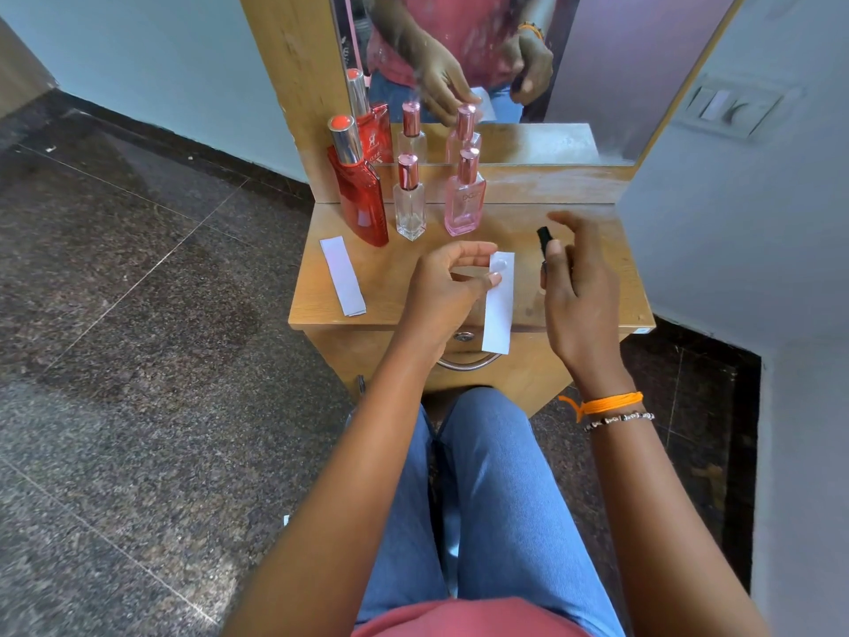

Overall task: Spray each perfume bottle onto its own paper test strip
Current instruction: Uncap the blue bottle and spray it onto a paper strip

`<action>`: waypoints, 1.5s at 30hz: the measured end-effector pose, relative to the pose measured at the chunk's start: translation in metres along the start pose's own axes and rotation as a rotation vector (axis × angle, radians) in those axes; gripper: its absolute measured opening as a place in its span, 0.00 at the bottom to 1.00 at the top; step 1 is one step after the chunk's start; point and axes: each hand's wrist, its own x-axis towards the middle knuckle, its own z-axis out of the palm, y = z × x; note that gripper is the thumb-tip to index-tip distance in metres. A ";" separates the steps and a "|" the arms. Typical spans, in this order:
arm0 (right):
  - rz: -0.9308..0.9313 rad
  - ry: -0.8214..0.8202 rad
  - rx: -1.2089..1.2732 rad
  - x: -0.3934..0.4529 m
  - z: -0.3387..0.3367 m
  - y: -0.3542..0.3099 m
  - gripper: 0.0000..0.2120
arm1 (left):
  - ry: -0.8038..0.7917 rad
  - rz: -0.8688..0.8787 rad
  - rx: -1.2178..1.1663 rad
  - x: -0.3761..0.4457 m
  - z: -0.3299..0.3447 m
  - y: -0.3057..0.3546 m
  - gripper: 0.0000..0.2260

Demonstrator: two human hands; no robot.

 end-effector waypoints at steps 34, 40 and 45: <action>0.158 0.072 -0.065 -0.001 0.004 0.037 0.20 | 0.169 0.284 0.739 0.011 0.021 -0.006 0.12; 0.019 0.052 0.085 -0.007 0.006 0.020 0.23 | -0.087 0.092 0.215 -0.007 0.021 0.009 0.09; -0.025 -0.032 0.109 -0.013 0.005 0.011 0.26 | -0.092 -0.097 -0.013 -0.014 0.016 0.012 0.06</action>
